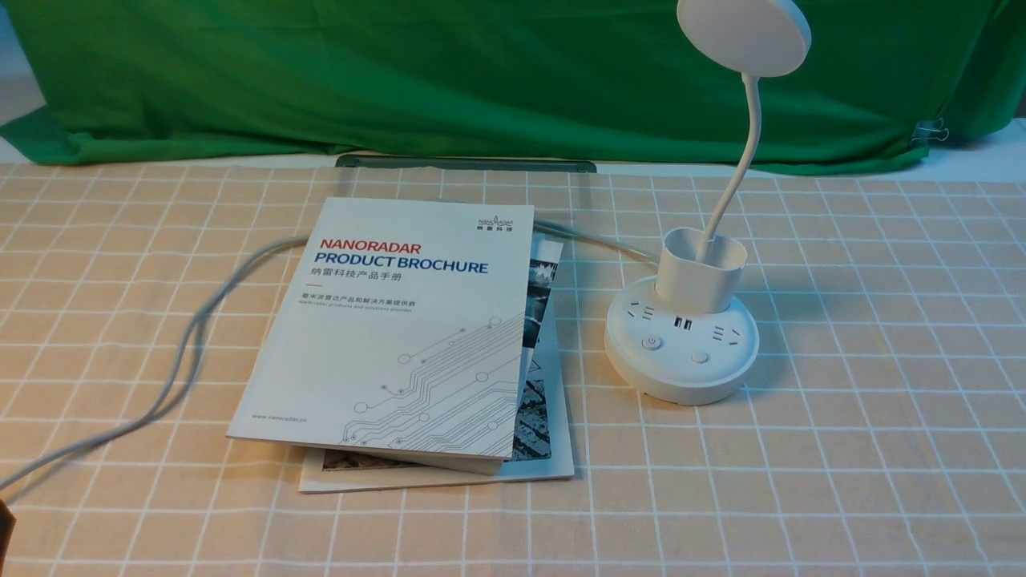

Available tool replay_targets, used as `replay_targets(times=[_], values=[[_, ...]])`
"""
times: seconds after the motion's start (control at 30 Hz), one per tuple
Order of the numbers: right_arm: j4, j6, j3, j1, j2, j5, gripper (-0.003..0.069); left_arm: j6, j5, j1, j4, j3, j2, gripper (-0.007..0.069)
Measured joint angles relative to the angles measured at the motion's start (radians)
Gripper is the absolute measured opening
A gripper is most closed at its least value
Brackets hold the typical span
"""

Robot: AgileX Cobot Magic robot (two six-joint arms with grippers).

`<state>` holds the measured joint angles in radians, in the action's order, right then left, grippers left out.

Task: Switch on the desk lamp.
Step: Use the right arm to press the button switch on the lamp holder

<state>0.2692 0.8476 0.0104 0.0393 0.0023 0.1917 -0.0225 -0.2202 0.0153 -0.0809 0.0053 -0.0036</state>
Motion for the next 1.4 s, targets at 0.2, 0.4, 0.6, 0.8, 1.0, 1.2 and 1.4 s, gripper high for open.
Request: replay_targets(times=[0.2, 0.4, 0.6, 0.8, 1.0, 1.2, 1.4], values=[[-0.008, -0.358, -0.047, 0.042, 0.001, -0.102, 0.0233, 0.000, 0.000, 0.000, 0.000, 0.000, 0.000, 0.0021], [-0.022, -0.807, -0.322, 0.080, 0.167, 0.046, 0.0078, 0.000, 0.000, 0.000, 0.000, 0.000, 0.000, 0.0021], [-0.043, -1.196, -0.770, 0.080, 0.583, 0.344, 0.0029, 0.000, 0.000, 0.000, 0.000, 0.000, 0.000, 0.0021], [-0.045, -1.299, -1.111, 0.094, 0.961, 0.674, 0.0029, 0.000, 0.000, 0.000, 0.000, 0.000, 0.000, 0.0021], [-0.082, -1.314, -1.254, 0.189, 1.243, 0.836, 0.0029, 0.000, 0.000, 0.000, 0.000, 0.000, 0.000, 0.0021], [-0.128, -1.299, -1.308, 0.270, 1.434, 0.851, 0.0029, 0.000, 0.000, 0.000, 0.000, 0.000, 0.000, 0.0021], [-0.140, -1.286, -1.317, 0.334, 1.625, 0.768, 0.0029, 0.000, 0.000, 0.000, 0.000, 0.000, 0.000, 0.0021]])
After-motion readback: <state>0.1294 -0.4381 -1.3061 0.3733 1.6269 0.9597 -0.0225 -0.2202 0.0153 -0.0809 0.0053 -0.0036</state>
